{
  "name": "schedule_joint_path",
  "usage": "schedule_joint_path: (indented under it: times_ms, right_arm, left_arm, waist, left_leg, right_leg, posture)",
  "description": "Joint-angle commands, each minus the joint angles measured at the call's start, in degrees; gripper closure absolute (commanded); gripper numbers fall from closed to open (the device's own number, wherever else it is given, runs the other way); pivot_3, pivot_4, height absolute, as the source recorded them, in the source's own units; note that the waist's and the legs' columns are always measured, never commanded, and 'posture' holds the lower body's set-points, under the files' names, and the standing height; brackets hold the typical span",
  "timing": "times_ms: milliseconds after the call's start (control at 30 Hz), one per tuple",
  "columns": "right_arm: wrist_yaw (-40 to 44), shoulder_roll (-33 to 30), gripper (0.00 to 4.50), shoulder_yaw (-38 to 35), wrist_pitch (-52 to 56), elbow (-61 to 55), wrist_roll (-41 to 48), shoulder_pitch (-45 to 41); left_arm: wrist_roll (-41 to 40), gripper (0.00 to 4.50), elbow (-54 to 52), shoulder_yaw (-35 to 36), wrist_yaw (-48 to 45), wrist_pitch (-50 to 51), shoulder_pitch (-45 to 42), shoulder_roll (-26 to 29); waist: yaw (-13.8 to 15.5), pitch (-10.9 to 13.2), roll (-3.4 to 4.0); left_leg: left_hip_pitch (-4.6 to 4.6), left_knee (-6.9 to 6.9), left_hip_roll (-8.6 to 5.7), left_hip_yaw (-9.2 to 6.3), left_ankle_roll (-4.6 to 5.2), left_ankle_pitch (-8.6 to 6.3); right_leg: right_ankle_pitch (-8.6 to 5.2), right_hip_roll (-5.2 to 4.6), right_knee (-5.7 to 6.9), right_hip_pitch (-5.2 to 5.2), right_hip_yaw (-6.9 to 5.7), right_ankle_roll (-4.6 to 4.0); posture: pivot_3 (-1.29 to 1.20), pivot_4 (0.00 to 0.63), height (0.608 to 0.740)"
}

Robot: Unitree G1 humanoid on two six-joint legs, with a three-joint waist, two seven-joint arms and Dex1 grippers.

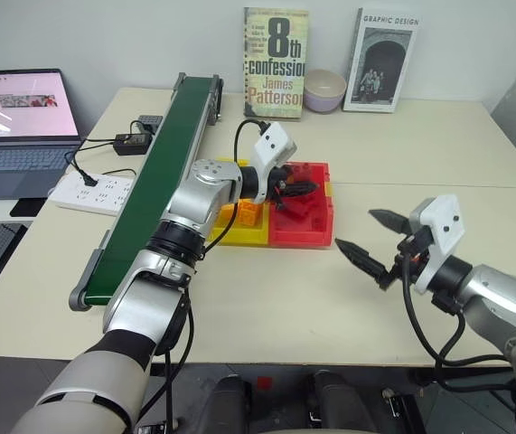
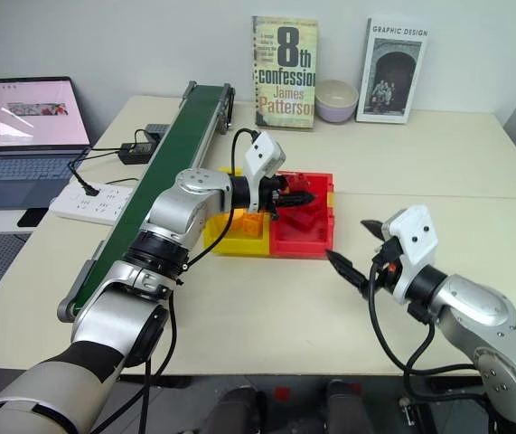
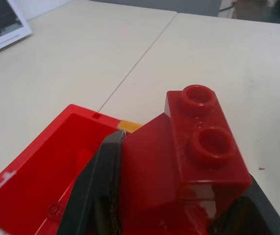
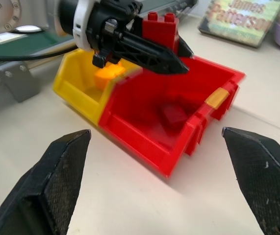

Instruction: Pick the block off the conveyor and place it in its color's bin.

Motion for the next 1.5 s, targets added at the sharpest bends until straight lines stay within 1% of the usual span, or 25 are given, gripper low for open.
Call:
schedule_joint_path:
  times_ms: [33,133,200,267,333,533,567,600,700,767,867,1000,1067,1133,1233,1300,1367,1500]
  right_arm:
    - [-2.08,0.4,0.0,-1.87,0.22,-3.37,1.75,0.04]
    - [-3.75,0.88,0.0,-1.67,0.81,-4.1,2.64,-0.57]
    - [-4.52,0.98,0.0,-1.37,0.96,-3.91,3.06,-1.13]
    - [-4.88,0.92,0.0,-1.36,1.11,-3.74,3.44,-1.51]
    - [-5.01,0.81,0.0,-1.55,1.23,-3.56,3.74,-1.69]
    - [-4.34,0.25,0.0,-1.24,0.35,-2.23,4.09,-1.87]
    - [-3.88,0.07,0.0,-1.08,0.08,-1.73,4.06,-2.0]
    - [-2.95,-0.29,0.0,-0.86,-0.35,-0.91,3.93,-2.29]
    - [-0.29,-1.4,0.0,-0.62,-1.57,1.53,3.45,-3.56]
    - [1.92,-2.34,0.0,-0.3,-3.11,4.93,2.29,-5.53]
    - [4.26,-2.91,0.0,0.6,-5.42,9.13,0.36,-7.7]
    - [6.19,-2.41,0.0,2.42,-9.19,14.4,-3.41,-9.93]
    - [6.41,-1.82,0.0,2.72,-10.74,16.51,-4.93,-10.67]
    - [6.54,-1.3,0.0,2.77,-11.96,17.96,-6.15,-10.83]
    - [7.06,-0.7,0.0,2.77,-13.23,19.16,-7.03,-10.6]
    - [7.87,-0.41,0.0,2.87,-13.79,19.91,-7.27,-10.59]
    - [10.17,-0.71,0.0,3.32,-14.37,20.93,-7.1,-11.0]
    - [15.04,-1.95,0.0,3.78,-13.79,21.65,-5.41,-12.47]
  left_arm:
    - [3.68,2.98,4.77,-0.51,-0.17,-6.31,-2.69,-1.46]
    - [3.37,2.98,7.09,1.21,-1.18,-7.18,-3.39,-2.37]
    - [3.39,2.28,8.29,1.98,-1.75,-7.73,-3.78,-2.87]
    - [4.13,1.96,9.21,2.16,-1.54,-8.34,-4.02,-2.79]
    - [4.34,1.51,9.77,2.66,-1.56,-8.48,-4.27,-2.72]
    - [4.4,0.35,8.48,4.22,-2.0,-7.2,-3.73,-1.84]
    - [4.26,0.07,7.76,4.55,-2.12,-6.79,-3.51,-1.49]
    - [3.73,0.01,6.45,5.42,-2.09,-5.74,-3.15,-0.69]
    - [2.19,0.01,1.5,7.93,-2.14,-2.1,-1.37,2.33]
    - [0.43,0.01,-4.52,10.66,-1.57,2.72,1.55,5.66]
    - [-1.41,0.01,-13.23,13.55,0.32,8.54,6.46,9.08]
    - [-2.07,0.01,-26.6,18.64,7.51,14.52,15.09,12.61]
    - [-2.61,0.01,-34.62,25.11,14.01,18.98,20.99,14.32]
    - [-3.34,0.01,-41.68,29.54,18.6,23.07,26.34,15.1]
    - [-4.89,0.01,-49.97,32.71,22.13,28.0,32.84,15.23]
    - [-6.48,0.01,-54.44,33.87,23.01,30.74,36.14,15.3]
    - [-10.37,0.01,-59.01,34.26,20.83,33.93,39.08,16.31]
    - [-16.37,0.01,-63.48,33.66,16.63,38.73,40.83,20.22]
  waist:
    - [-0.04,0.0,0.0]
    - [-0.05,0.0,0.0]
    - [-0.05,0.0,0.0]
    - [-0.05,0.0,0.0]
    - [-0.05,0.0,0.0]
    - [-0.05,0.0,0.0]
    - [-0.05,0.0,0.0]
    - [-0.06,0.0,0.0]
    - [-0.33,0.0,0.0]
    - [-0.5,0.0,0.0]
    - [-0.65,-0.01,0.02]
    - [-0.4,-0.01,0.02]
    - [-0.34,-0.01,0.02]
    - [-0.39,-0.01,0.02]
    - [-0.26,-0.01,0.02]
    - [0.13,-0.01,0.02]
    - [0.31,-0.02,0.02]
    - [0.29,-0.01,0.02]
  left_leg:
    - [0.01,0.0,0.01,0.0,0.0,0.0]
    - [0.02,0.01,0.05,-0.08,0.01,0.01]
    - [0.02,0.0,0.06,-0.11,0.01,0.01]
    - [0.01,0.0,0.05,-0.08,0.0,0.01]
    - [0.0,0.0,0.04,-0.07,0.01,0.0]
    - [0.0,0.0,0.04,-0.1,0.01,0.0]
    - [0.01,0.0,0.04,-0.09,0.01,0.0]
    - [0.01,0.0,0.04,-0.09,0.01,0.0]
    - [0.03,0.01,0.05,-0.06,0.01,0.0]
    - [0.06,-0.01,0.07,-0.06,0.01,0.0]
    - [0.12,-0.04,0.12,-0.07,0.0,0.01]
    - [0.09,-0.02,0.13,-0.21,0.0,0.01]
    - [0.08,-0.01,0.11,-0.2,0.0,0.01]
    - [0.08,-0.01,0.1,-0.18,0.0,0.01]
    - [0.1,-0.03,0.11,-0.2,-0.01,0.01]
    - [0.11,-0.01,0.11,-0.24,-0.02,0.01]
    - [0.11,0.04,0.08,-0.26,-0.02,0.02]
    - [0.12,0.18,0.07,-0.2,-0.02,0.02]
  right_leg:
    - [0.0,0.0,0.01,0.0,0.0,0.0]
    - [-0.05,0.04,0.06,0.0,-0.06,0.08]
    - [-0.05,0.05,0.06,0.0,-0.07,0.08]
    - [-0.05,0.05,0.05,0.0,-0.06,0.08]
    - [-0.05,0.05,0.04,0.01,-0.05,0.09]
    - [-0.06,0.04,0.05,0.01,-0.07,0.1]
    - [-0.05,0.04,0.06,0.01,-0.06,0.1]
    - [-0.05,0.04,0.06,0.01,-0.06,0.1]
    - [-0.05,0.04,0.08,0.0,-0.04,0.1]
    - [-0.05,0.06,0.09,0.0,-0.03,0.09]
    - [0.06,0.1,0.12,0.01,-0.02,-0.09]
    - [0.1,0.08,0.14,0.04,0.01,-0.16]
    - [0.1,0.04,0.13,0.04,0.03,-0.16]
    - [0.1,-0.01,0.11,0.03,0.07,-0.16]
    - [0.1,-0.05,0.14,0.04,0.06,-0.17]
    - [0.11,-0.05,0.14,0.08,0.03,-0.17]
    - [0.11,-0.04,0.14,0.11,0.0,-0.17]
    - [0.11,-0.04,0.14,0.15,0.04,-0.17]
  posture:
    - [0.0,0.15,0.74]
    - [0.0,0.15,0.74]
    - [0.0,0.15,0.74]
    - [0.0,0.15,0.74]
    - [0.0,0.15,0.74]
    - [0.0,0.15,0.74]
    - [0.0,0.15,0.74]
    - [0.0,0.15,0.74]
    - [0.0,0.15,0.74]
    - [0.0,0.15,0.74]
    - [0.0,0.15,0.74]
    - [0.0,0.15,0.74]
    - [0.0,0.15,0.74]
    - [0.0,0.15,0.74]
    - [0.0,0.15,0.74]
    - [0.0,0.15,0.74]
    - [0.0,0.15,0.74]
    - [0.0,0.15,0.74]
